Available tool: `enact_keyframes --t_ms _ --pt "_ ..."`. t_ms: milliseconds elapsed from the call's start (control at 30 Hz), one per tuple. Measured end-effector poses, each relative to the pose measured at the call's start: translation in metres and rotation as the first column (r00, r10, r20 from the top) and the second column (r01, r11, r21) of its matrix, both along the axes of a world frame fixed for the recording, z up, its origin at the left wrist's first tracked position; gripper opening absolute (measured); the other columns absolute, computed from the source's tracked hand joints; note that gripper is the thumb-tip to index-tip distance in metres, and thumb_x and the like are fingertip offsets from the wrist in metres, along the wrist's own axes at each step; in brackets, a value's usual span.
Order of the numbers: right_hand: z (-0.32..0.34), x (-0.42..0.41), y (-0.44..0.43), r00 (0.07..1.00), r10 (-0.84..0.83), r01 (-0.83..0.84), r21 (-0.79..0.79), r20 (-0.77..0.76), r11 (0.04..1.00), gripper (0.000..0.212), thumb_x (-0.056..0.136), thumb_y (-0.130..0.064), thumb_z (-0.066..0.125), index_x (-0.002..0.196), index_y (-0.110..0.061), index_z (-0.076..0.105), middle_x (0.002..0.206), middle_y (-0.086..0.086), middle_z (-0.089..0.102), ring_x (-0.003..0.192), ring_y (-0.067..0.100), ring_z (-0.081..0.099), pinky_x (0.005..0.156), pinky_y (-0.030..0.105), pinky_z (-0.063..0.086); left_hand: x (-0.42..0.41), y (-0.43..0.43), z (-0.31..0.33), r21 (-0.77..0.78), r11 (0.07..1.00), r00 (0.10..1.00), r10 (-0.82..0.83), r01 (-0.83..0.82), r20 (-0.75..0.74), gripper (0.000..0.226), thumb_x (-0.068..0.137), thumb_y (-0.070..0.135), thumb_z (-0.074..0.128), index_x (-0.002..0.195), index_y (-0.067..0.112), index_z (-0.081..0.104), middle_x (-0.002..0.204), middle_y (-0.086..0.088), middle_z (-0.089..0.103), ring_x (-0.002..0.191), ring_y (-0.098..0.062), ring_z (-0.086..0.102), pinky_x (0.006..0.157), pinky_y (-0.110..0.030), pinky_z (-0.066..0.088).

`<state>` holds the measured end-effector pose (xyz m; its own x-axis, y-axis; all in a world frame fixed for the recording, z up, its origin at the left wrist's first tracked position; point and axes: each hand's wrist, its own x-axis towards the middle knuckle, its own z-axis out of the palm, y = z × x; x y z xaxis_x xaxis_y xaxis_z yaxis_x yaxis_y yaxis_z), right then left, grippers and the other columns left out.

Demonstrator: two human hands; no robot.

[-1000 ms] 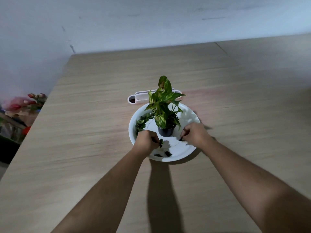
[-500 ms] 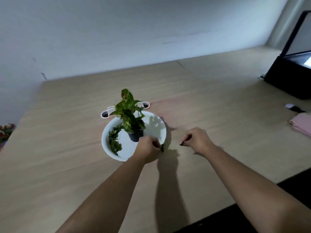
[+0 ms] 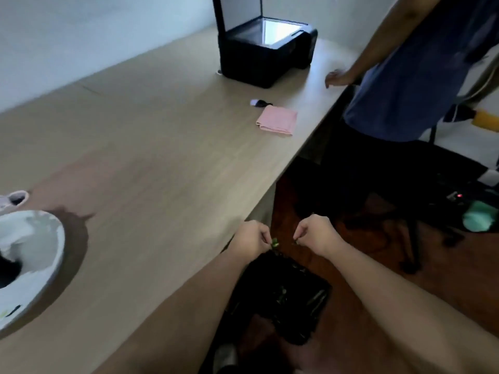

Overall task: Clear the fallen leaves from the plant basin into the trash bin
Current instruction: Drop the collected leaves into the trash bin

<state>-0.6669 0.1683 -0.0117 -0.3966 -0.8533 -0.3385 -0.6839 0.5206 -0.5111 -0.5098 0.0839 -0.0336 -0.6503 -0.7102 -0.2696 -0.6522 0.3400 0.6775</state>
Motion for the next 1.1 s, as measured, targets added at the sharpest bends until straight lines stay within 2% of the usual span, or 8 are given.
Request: enact_keyframes --t_ms 133,267,433,600,733,900,1000,1100 --pt "-0.064 -0.024 0.040 0.997 -0.068 0.059 0.174 0.046 0.983 0.017 0.078 -0.001 0.064 0.074 -0.014 0.074 0.085 0.003 0.070 0.084 0.020 0.068 0.073 0.025 0.056 -0.029 0.014 -0.062 0.075 0.989 0.984 -0.132 0.124 0.119 0.006 0.073 -0.001 0.069 0.073 0.004 0.073 0.067 0.002 0.066 0.060 -0.007 0.058 0.058 -0.007 0.044" --pt "-0.124 -0.030 0.060 0.975 -0.196 0.163 0.260 0.107 0.952 0.014 0.079 0.002 0.064 0.078 -0.009 0.073 0.097 0.010 0.072 0.082 0.019 0.065 0.069 0.023 0.052 -0.036 0.012 -0.117 0.123 0.983 0.965 -0.158 0.134 0.210 0.007 0.071 0.002 0.071 0.070 0.008 0.073 0.080 -0.008 0.073 0.076 -0.018 0.066 0.068 -0.020 0.047" --pt "-0.177 -0.032 0.052 0.935 -0.308 0.247 0.300 0.178 0.922 0.012 0.082 -0.002 0.063 0.087 -0.008 0.072 0.103 0.011 0.071 0.090 0.022 0.065 0.074 0.024 0.049 -0.049 -0.001 -0.173 0.182 0.976 0.958 -0.163 0.122 0.235 0.022 0.072 0.002 0.074 0.064 0.017 0.062 0.071 0.001 0.060 0.078 -0.025 0.064 0.074 -0.029 0.052" --pt "-0.200 -0.031 0.047 0.888 -0.394 0.315 0.309 0.239 0.897 0.031 0.086 -0.005 0.052 0.112 -0.011 0.067 0.123 0.010 0.065 0.110 0.025 0.061 0.093 0.028 0.050 -0.062 -0.005 -0.201 0.280 0.942 0.938 -0.253 0.184 0.238 0.020 0.077 0.020 0.076 0.094 0.013 0.069 0.103 -0.010 0.070 0.099 -0.026 0.065 0.089 -0.037 0.054" --pt "-0.191 -0.035 0.051 0.876 -0.429 0.347 0.329 0.220 0.878 0.039 0.086 -0.002 0.043 0.116 -0.014 0.065 0.128 0.013 0.061 0.105 0.029 0.063 0.087 0.032 0.055 -0.060 -0.008 -0.196 0.299 0.930 0.907 -0.303 0.214 0.293 0.030 0.084 0.023 0.068 0.113 0.016 0.066 0.126 -0.008 0.063 0.119 -0.023 0.057 0.101 -0.034 0.047" --pt "-0.157 -0.043 0.046 0.906 -0.360 0.287 0.300 0.224 0.910 0.033 0.090 -0.005 0.043 0.113 -0.014 0.064 0.123 0.015 0.062 0.096 0.032 0.065 0.082 0.038 0.058 -0.059 -0.014 -0.163 0.263 0.942 0.906 -0.285 0.206 0.312 0.024 0.087 0.023 0.065 0.110 0.018 0.066 0.123 -0.005 0.065 0.113 -0.021 0.059 0.095 -0.031 0.048" --pt "-0.122 -0.048 0.036 0.934 -0.298 0.250 0.236 0.195 0.939 0.028 0.090 -0.008 0.046 0.110 -0.015 0.065 0.122 0.013 0.061 0.086 0.027 0.061 0.074 0.031 0.053 -0.058 -0.016 -0.124 0.190 0.962 0.924 -0.246 0.196 0.292 0.022 0.087 0.023 0.065 0.108 0.017 0.067 0.117 -0.003 0.068 0.106 -0.019 0.063 0.091 -0.028 0.050" --pt "-0.086 -0.052 0.021 0.963 -0.220 0.200 0.135 0.157 0.970 0.026 0.089 -0.007 0.048 0.103 -0.015 0.069 0.116 0.009 0.065 0.098 0.025 0.063 0.084 0.030 0.052 -0.055 -0.019 -0.081 0.118 0.975 0.946 -0.210 0.186 0.247 0.023 0.087 0.024 0.063 0.108 0.016 0.067 0.115 -0.004 0.070 0.106 -0.018 0.064 0.093 -0.028 0.050"
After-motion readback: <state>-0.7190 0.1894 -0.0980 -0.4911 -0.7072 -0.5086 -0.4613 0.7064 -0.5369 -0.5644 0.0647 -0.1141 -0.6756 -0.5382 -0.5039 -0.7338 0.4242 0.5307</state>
